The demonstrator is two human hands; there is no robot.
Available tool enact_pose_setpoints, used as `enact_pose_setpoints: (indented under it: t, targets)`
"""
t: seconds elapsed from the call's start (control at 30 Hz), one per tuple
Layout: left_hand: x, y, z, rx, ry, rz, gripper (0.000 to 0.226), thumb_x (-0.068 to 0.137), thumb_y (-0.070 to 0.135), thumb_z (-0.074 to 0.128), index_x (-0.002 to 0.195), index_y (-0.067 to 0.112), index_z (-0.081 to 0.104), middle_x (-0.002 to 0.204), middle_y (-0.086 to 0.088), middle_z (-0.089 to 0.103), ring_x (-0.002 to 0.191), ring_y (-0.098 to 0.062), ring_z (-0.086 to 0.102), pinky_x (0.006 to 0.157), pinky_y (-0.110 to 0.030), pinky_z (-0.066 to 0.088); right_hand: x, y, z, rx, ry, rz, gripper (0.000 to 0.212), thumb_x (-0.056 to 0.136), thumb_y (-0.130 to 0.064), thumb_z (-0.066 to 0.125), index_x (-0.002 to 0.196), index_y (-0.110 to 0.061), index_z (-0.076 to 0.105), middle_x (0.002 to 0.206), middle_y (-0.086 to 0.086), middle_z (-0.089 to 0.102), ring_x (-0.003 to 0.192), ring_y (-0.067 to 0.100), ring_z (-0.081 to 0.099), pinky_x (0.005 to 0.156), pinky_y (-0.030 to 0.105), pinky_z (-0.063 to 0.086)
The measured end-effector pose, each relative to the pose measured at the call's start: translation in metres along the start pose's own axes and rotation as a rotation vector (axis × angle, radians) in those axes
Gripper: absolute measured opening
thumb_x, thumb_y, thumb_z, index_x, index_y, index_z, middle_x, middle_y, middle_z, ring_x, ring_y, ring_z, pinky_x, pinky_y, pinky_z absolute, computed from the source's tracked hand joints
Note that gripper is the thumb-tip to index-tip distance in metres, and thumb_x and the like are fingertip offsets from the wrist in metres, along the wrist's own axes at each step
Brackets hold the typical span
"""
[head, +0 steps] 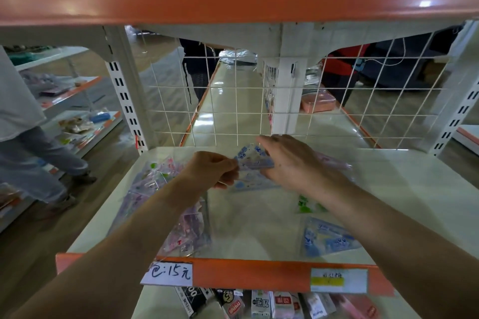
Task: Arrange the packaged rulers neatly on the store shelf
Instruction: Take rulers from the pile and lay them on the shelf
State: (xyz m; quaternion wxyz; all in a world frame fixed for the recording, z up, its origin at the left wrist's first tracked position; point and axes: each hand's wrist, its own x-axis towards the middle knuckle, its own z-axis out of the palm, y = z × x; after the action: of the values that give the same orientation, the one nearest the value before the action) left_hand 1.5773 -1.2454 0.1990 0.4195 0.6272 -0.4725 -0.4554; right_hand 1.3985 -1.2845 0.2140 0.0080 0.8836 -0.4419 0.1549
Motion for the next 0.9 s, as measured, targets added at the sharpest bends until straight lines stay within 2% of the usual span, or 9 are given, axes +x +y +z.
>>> enact_pose_setpoints:
  t: [0.13,0.23,0.33,0.5,0.57,0.63,0.7,0.8,0.9]
  targets:
    - [0.002,0.0,-0.001,-0.026,0.016,-0.046,0.02,0.091,0.017,0.061,0.077,0.005,0.068,0.065,-0.005,0.068,0.053,-0.012,0.062,0.058,-0.023,0.052,0.008,0.007,0.005,0.049,-0.038,-0.017,0.027,0.082,-0.031,0.068,0.099,-0.014,0.055,0.09,0.0,0.057,0.082,0.019,0.052,0.064,0.03,0.036]
    - [0.004,0.001,-0.006,-0.023,0.056,-0.071,0.021,0.093,0.014,0.056,0.08,0.002,0.068,0.073,-0.009,0.068,0.06,-0.019,0.06,0.063,-0.028,0.05,0.013,0.014,0.005,0.075,-0.114,0.041,0.026,0.082,-0.034,0.07,0.088,-0.013,0.055,0.082,0.0,0.055,0.074,0.018,0.051,0.054,0.027,0.03]
    - [0.005,0.001,-0.017,-0.01,0.153,-0.069,0.02,0.092,0.009,0.054,0.078,0.006,0.068,0.074,-0.008,0.067,0.054,-0.014,0.06,0.056,-0.024,0.05,0.017,0.025,0.001,0.061,-0.214,0.114,0.025,0.083,-0.031,0.069,0.081,-0.013,0.052,0.079,0.002,0.053,0.074,0.021,0.051,0.053,0.026,0.031]
    - [0.01,-0.001,-0.033,-0.073,0.299,-0.077,0.013,0.09,0.005,0.058,0.084,0.001,0.068,0.073,-0.01,0.066,0.045,-0.01,0.059,0.05,-0.02,0.052,0.016,0.029,0.009,0.062,-0.364,0.177,0.021,0.084,-0.025,0.068,0.084,-0.013,0.051,0.084,0.005,0.053,0.075,0.02,0.05,0.052,0.025,0.031]
    - [0.01,-0.002,-0.035,-0.069,0.312,-0.072,0.011,0.09,0.006,0.058,0.084,0.003,0.068,0.075,-0.01,0.067,0.05,-0.012,0.06,0.051,-0.02,0.053,0.015,0.027,0.015,0.061,-0.396,0.155,0.021,0.083,-0.023,0.066,0.076,-0.014,0.048,0.077,0.002,0.048,0.069,0.018,0.047,0.05,0.025,0.028]
    - [0.011,-0.001,-0.033,-0.069,0.313,-0.066,0.012,0.09,0.006,0.058,0.085,0.003,0.068,0.076,-0.009,0.067,0.055,-0.015,0.061,0.053,-0.021,0.053,0.015,0.025,0.021,0.072,-0.42,0.139,0.03,0.083,-0.022,0.065,0.067,-0.018,0.041,0.068,0.0,0.043,0.06,0.014,0.042,0.049,0.026,0.027]
    - [0.011,0.0,-0.03,-0.082,0.314,-0.066,0.013,0.09,0.006,0.057,0.083,0.004,0.068,0.075,-0.009,0.067,0.053,-0.014,0.06,0.053,-0.02,0.054,0.018,0.025,0.025,0.075,-0.436,0.123,0.033,0.083,-0.021,0.066,0.065,-0.017,0.038,0.064,-0.001,0.04,0.056,0.013,0.039,0.049,0.026,0.026]
    - [0.013,0.001,-0.026,-0.089,0.311,-0.07,0.015,0.09,0.005,0.057,0.08,0.007,0.068,0.075,-0.008,0.067,0.056,-0.016,0.06,0.055,-0.021,0.054,0.022,0.023,0.027,0.062,-0.451,0.098,0.031,0.084,-0.022,0.065,0.067,-0.016,0.04,0.064,-0.002,0.037,0.06,0.017,0.04,0.05,0.026,0.025]
    - [0.014,-0.001,-0.025,-0.085,0.299,-0.067,0.021,0.092,0.003,0.053,0.078,0.009,0.068,0.077,-0.008,0.068,0.062,-0.019,0.061,0.066,-0.029,0.055,0.023,0.022,0.029,0.037,-0.447,0.069,0.034,0.085,-0.022,0.064,0.065,-0.02,0.036,0.067,-0.004,0.037,0.071,0.019,0.044,0.051,0.021,0.025]
